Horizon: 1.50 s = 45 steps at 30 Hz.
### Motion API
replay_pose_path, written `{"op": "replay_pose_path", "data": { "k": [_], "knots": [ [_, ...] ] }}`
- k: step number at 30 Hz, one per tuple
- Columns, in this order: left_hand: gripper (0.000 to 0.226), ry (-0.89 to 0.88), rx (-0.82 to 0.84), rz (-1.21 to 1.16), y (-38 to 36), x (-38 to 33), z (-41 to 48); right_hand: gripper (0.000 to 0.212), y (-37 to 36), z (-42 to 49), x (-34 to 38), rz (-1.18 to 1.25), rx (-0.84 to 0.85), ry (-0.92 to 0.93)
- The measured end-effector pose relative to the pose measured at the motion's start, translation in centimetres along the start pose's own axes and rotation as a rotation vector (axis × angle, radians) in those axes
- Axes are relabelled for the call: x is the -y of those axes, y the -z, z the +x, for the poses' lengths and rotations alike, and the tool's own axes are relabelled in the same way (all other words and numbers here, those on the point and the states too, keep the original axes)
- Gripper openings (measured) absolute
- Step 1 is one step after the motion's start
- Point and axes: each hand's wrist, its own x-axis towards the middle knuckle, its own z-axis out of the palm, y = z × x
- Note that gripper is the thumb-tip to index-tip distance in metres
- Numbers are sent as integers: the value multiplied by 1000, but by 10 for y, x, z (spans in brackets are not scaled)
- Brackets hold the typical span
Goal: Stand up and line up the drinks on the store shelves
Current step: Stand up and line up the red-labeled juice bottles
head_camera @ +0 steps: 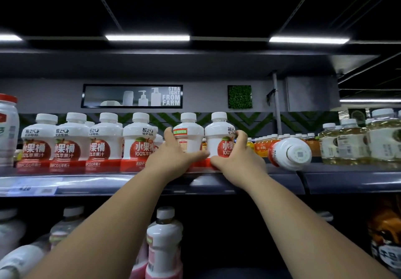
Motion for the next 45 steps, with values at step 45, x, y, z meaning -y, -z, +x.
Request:
{"op": "replay_pose_path", "data": {
  "k": [45],
  "knots": [
    [114, -109, -216, 262, -14, 4, -5, 101, 4, 4, -7, 136, 73, 6]
  ]
}}
